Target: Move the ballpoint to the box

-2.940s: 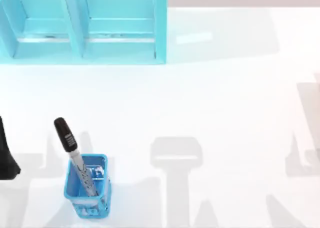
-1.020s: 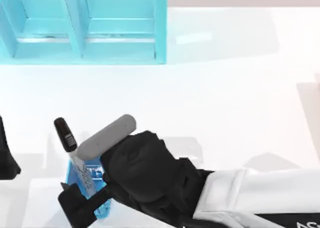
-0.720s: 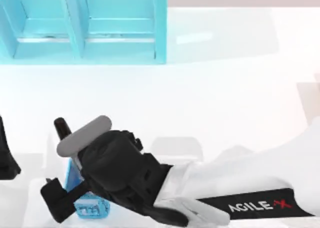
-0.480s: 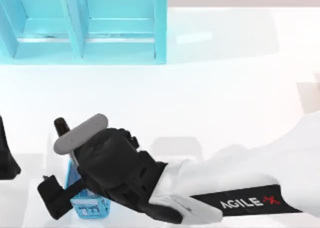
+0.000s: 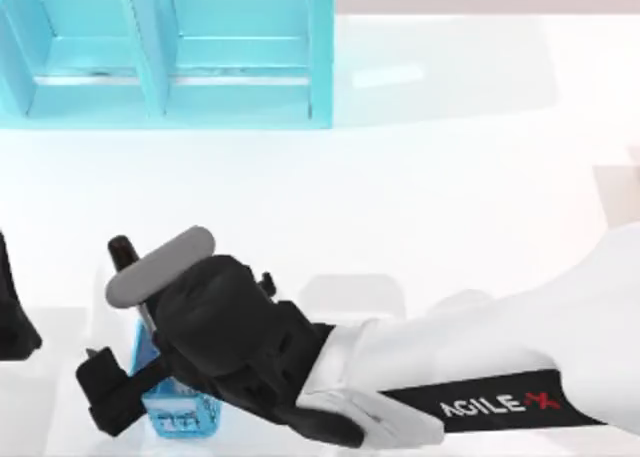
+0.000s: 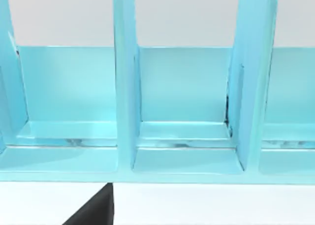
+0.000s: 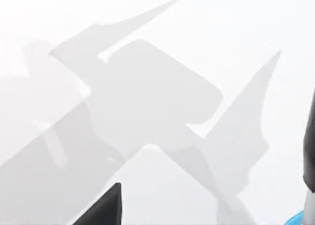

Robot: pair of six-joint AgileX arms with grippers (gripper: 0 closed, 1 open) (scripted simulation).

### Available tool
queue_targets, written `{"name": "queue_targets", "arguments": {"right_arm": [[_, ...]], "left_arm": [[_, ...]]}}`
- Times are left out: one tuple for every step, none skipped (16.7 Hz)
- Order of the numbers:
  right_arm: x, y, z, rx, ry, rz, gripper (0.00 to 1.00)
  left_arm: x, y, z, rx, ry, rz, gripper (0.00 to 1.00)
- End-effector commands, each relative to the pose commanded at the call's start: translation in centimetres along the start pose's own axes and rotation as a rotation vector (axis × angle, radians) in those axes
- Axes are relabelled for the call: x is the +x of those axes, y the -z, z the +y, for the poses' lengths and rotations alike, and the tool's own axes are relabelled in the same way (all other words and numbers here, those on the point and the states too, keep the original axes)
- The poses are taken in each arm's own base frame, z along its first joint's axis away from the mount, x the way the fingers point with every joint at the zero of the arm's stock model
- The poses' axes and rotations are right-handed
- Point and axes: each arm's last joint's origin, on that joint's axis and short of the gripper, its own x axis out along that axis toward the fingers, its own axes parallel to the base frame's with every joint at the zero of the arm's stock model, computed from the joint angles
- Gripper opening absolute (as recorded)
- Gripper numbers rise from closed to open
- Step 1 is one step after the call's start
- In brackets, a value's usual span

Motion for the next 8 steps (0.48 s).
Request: {"name": "queue_targets", "arguments": {"right_arm": [[0.0, 0.0, 0.0, 0.0, 0.0, 0.0, 0.47], [0.0, 0.0, 0.0, 0.0, 0.0, 0.0, 0.4], [0.0, 0.0, 0.0, 0.0, 0.0, 0.0, 0.32], [0.0, 0.0, 0.0, 0.0, 0.0, 0.0, 0.25], [0.0, 0.0, 0.0, 0.0, 0.0, 0.0, 0.17], [0.0, 0.0, 0.0, 0.0, 0.0, 0.0, 0.1], [0.0, 0.0, 0.0, 0.0, 0.0, 0.0, 0.02], [0.0, 0.0, 0.0, 0.0, 0.0, 0.0, 0.0]], "left_arm": [[0.0, 0.0, 0.0, 0.0, 0.0, 0.0, 1.0], [0.0, 0.0, 0.0, 0.0, 0.0, 0.0, 1.0], [0.0, 0.0, 0.0, 0.0, 0.0, 0.0, 1.0], [0.0, 0.0, 0.0, 0.0, 0.0, 0.0, 1.0], [0.0, 0.0, 0.0, 0.0, 0.0, 0.0, 1.0], [0.0, 0.0, 0.0, 0.0, 0.0, 0.0, 1.0], [0.0, 0.0, 0.0, 0.0, 0.0, 0.0, 1.0], [0.0, 0.0, 0.0, 0.0, 0.0, 0.0, 1.0]]}}
